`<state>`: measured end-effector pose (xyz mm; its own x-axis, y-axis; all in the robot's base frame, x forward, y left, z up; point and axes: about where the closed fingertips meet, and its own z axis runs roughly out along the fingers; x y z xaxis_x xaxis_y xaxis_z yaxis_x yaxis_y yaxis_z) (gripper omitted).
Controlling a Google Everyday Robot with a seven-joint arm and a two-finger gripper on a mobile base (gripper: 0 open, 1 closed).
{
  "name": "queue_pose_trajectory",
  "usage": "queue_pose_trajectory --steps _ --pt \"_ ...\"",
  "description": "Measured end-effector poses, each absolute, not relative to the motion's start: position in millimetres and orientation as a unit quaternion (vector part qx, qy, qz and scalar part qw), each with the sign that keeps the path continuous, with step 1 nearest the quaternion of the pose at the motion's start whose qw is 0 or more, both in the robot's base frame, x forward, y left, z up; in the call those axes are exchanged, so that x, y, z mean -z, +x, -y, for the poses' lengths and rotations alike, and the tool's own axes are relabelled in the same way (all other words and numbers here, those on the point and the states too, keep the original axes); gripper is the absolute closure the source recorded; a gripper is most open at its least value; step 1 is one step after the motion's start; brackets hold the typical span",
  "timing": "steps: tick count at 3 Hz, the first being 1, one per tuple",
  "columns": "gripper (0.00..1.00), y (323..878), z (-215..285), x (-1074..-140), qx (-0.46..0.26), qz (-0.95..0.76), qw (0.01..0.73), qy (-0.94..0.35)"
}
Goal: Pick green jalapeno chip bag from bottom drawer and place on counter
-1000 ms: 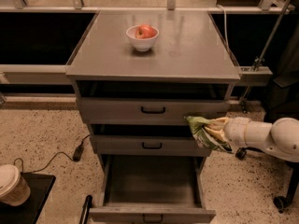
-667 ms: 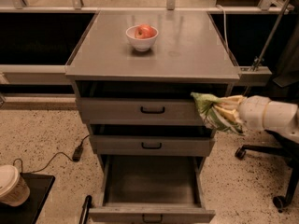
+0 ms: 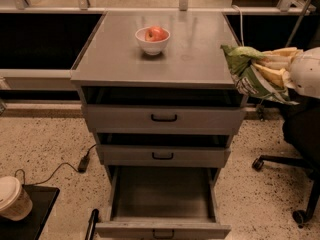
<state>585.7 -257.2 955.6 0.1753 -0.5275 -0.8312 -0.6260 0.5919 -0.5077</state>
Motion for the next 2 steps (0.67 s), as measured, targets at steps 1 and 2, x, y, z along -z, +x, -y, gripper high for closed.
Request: queue_pose_trajectory --steps 1,2 --pt "1.0 585.9 257.3 -955.7 -0.04 -0.641 0.621 -0.45" --pt "1.0 615.0 260.9 -961.2 -0.057 -0.635 0.626 -0.449"
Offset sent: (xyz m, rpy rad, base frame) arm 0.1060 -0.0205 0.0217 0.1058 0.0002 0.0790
